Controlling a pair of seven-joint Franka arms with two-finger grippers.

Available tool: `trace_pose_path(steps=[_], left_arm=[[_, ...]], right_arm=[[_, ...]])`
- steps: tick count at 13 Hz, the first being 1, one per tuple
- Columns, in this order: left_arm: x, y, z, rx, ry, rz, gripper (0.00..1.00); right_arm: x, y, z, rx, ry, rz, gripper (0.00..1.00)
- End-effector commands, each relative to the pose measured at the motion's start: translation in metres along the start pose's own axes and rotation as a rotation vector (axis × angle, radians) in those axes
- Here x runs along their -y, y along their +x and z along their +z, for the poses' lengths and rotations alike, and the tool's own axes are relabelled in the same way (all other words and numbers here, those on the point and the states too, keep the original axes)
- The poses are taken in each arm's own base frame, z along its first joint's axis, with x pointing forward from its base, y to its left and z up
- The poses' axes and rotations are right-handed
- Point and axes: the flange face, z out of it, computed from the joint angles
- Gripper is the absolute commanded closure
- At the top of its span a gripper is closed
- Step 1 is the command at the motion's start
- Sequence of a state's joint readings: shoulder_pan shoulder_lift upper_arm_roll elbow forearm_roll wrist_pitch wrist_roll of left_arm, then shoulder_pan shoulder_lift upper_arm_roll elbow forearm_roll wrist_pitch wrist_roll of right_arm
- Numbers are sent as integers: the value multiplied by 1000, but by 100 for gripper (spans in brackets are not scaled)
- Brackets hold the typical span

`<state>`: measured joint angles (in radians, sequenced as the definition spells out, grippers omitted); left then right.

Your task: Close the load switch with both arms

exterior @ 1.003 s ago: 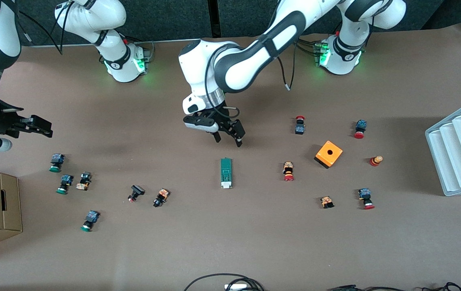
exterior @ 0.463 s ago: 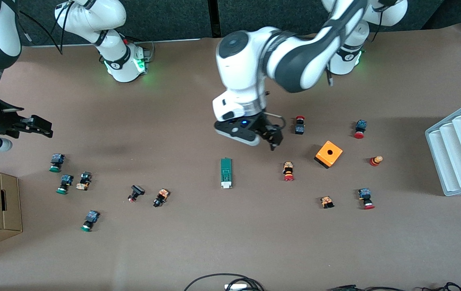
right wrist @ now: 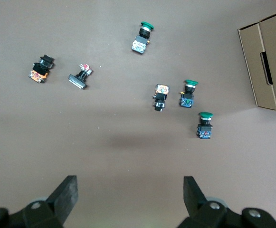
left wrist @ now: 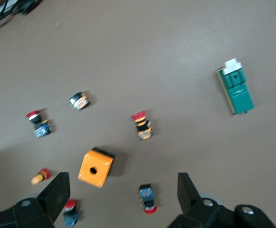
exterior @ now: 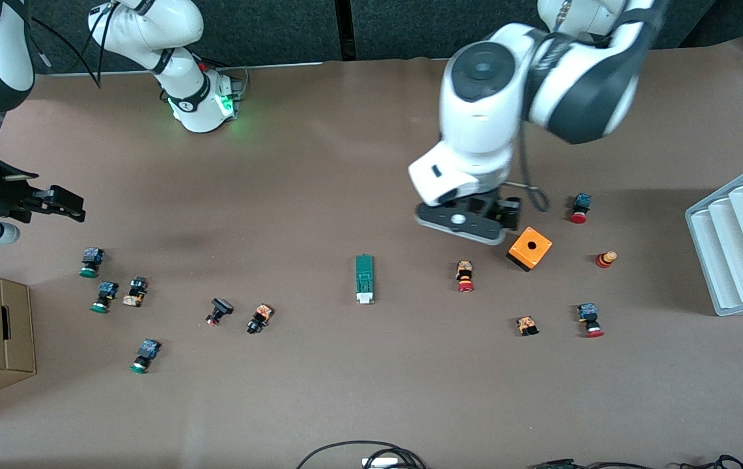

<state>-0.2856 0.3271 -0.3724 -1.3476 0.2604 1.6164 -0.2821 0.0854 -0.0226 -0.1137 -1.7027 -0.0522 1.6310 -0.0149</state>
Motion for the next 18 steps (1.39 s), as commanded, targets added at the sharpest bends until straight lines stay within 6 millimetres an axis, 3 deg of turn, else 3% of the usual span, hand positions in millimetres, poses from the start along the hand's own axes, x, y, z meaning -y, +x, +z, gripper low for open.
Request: trace_pose_path(steps=[1, 5, 8, 9, 13, 15, 18], left_arm=[[33, -11, -25, 1, -13, -27, 0], [119, -17, -24, 51, -86, -84, 0], [173, -27, -22, 71, -91, -127, 0], [183, -38, -30, 64, -97, -120, 0], [260, -97, 3, 10, -153, -218, 0], [271, -116, 12, 0, -128, -218, 0], [276, -122, 13, 43, -76, -216, 0]], right_arm=[[0, 6, -4, -9, 9, -3, 0], [0, 6, -4, -9, 9, -1, 0], [-1, 6, -4, -9, 9, 3, 0], [-1, 6, -4, -9, 9, 3, 0], [0, 6, -4, -9, 9, 3, 0], [0, 6, -4, -9, 9, 3, 0], [-1, 6, -3, -9, 9, 5, 0]])
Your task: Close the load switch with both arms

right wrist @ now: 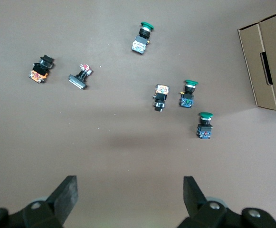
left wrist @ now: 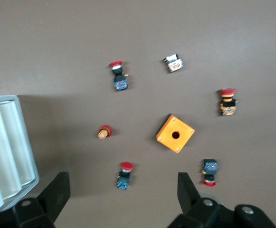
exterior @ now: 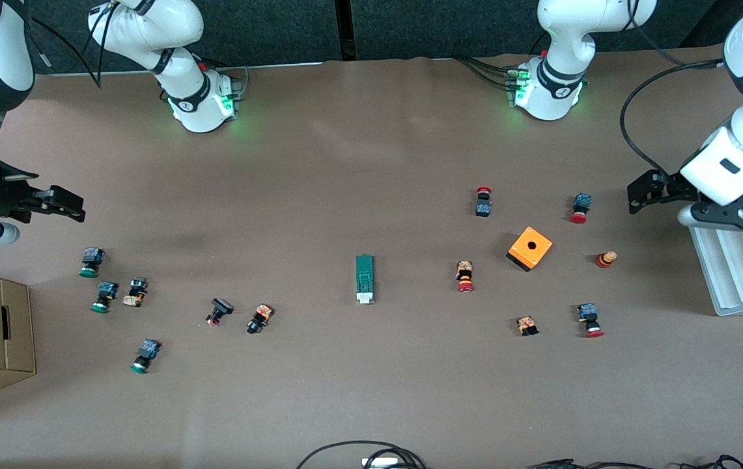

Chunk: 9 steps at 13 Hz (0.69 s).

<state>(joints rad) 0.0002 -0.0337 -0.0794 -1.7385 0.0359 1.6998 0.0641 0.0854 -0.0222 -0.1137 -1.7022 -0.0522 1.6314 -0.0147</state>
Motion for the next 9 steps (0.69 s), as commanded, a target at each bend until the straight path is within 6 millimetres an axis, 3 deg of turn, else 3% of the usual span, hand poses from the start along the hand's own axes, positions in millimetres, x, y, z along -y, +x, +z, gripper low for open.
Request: trace_pose_path(steps=[1, 9], left_arm=[[-6, -11, -2, 32, 29, -7, 0], [-12, -9, -4, 51, 23, -64, 0]], right_arm=[[-1, 6, -3, -7, 9, 4, 0], [-1, 6, -3, -9, 9, 4, 0]])
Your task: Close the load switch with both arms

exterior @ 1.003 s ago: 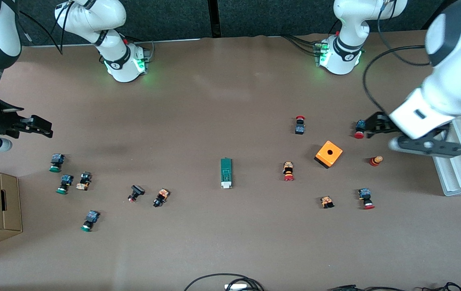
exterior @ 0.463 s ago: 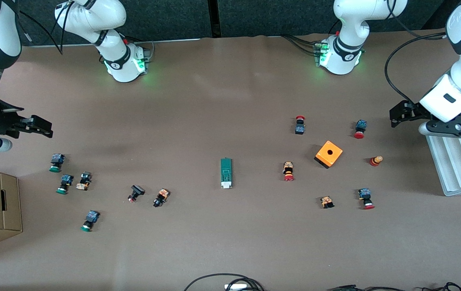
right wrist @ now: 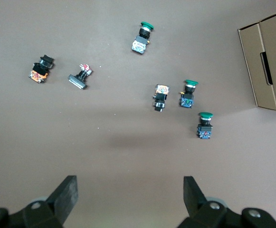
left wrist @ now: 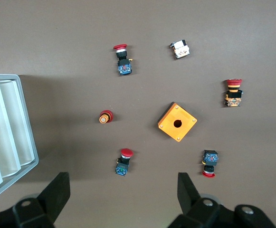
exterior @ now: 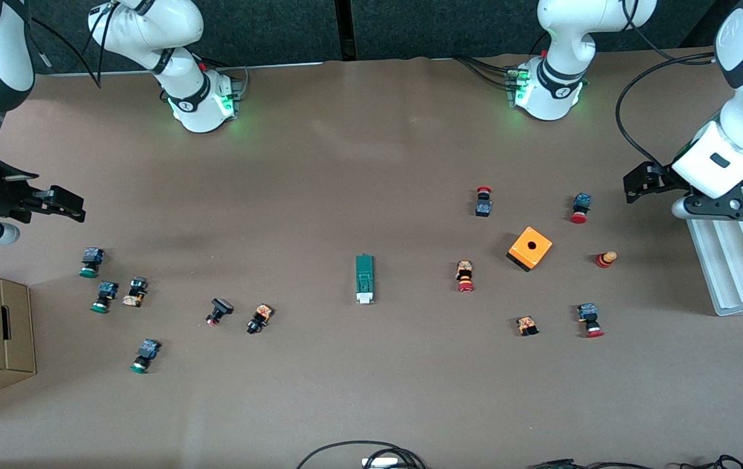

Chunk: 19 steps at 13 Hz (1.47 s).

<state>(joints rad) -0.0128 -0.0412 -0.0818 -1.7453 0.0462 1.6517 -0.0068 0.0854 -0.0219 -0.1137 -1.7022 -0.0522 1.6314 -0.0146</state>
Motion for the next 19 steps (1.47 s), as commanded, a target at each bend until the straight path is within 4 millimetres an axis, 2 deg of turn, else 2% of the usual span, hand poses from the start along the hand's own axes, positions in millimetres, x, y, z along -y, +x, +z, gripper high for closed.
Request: trace_pose_path(steps=[1, 14, 19], left_arm=[[-9, -2, -7, 3, 14, 0, 0], [-10, 0, -4, 3, 14, 2, 0], [-10, -2, -10, -5, 14, 7, 0]], right_arm=[[-1, 6, -3, -9, 9, 4, 0], [0, 7, -4, -18, 9, 4, 0], [8, 8, -11, -31, 25, -8, 0]])
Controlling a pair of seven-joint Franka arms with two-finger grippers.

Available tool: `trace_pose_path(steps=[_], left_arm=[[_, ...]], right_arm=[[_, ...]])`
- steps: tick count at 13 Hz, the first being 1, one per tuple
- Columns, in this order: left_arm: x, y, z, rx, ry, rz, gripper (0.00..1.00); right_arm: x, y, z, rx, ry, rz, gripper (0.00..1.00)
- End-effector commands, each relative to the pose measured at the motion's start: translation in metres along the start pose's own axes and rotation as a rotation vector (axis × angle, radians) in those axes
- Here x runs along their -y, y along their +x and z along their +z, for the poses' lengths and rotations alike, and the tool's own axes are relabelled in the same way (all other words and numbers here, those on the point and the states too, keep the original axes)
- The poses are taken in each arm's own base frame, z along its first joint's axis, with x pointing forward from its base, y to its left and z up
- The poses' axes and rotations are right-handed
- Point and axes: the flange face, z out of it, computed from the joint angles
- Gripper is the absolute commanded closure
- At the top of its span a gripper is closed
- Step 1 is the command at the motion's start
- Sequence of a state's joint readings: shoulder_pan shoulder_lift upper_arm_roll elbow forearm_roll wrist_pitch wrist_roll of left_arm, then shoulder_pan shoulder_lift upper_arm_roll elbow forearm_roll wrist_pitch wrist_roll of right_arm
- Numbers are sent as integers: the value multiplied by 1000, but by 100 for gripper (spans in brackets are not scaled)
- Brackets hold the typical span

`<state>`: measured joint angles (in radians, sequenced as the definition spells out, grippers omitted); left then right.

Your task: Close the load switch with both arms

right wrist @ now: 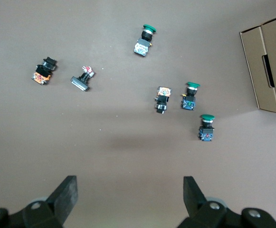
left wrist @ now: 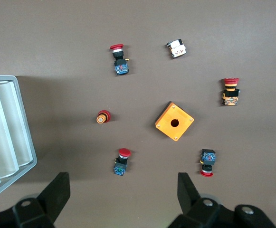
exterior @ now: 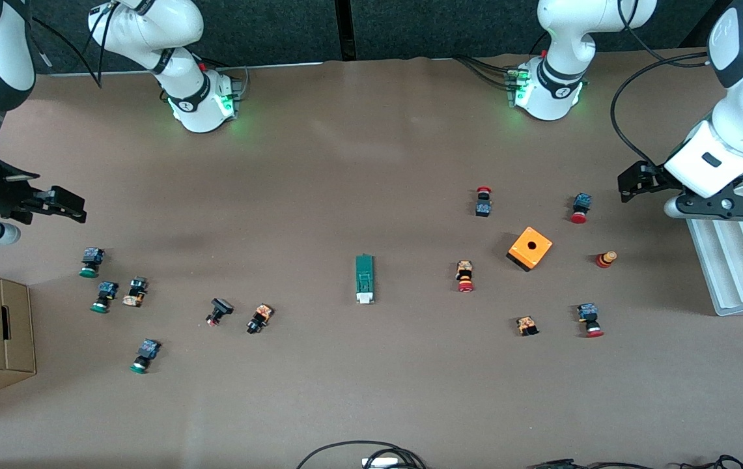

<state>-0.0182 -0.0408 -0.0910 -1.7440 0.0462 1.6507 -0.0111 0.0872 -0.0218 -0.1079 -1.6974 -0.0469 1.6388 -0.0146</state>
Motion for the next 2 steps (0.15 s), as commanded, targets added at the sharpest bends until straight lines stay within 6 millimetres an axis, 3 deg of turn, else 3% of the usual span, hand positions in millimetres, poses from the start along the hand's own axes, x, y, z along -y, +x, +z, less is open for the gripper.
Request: trace_pose_path(steps=[1, 2], left_arm=[[0, -1, -13, -11, 12, -1, 0], [0, -1, -15, -14, 12, -4, 0]], right_arm=[[3, 7, -8, -17, 20, 1, 0], [2, 7, -6, -11, 23, 4, 0]])
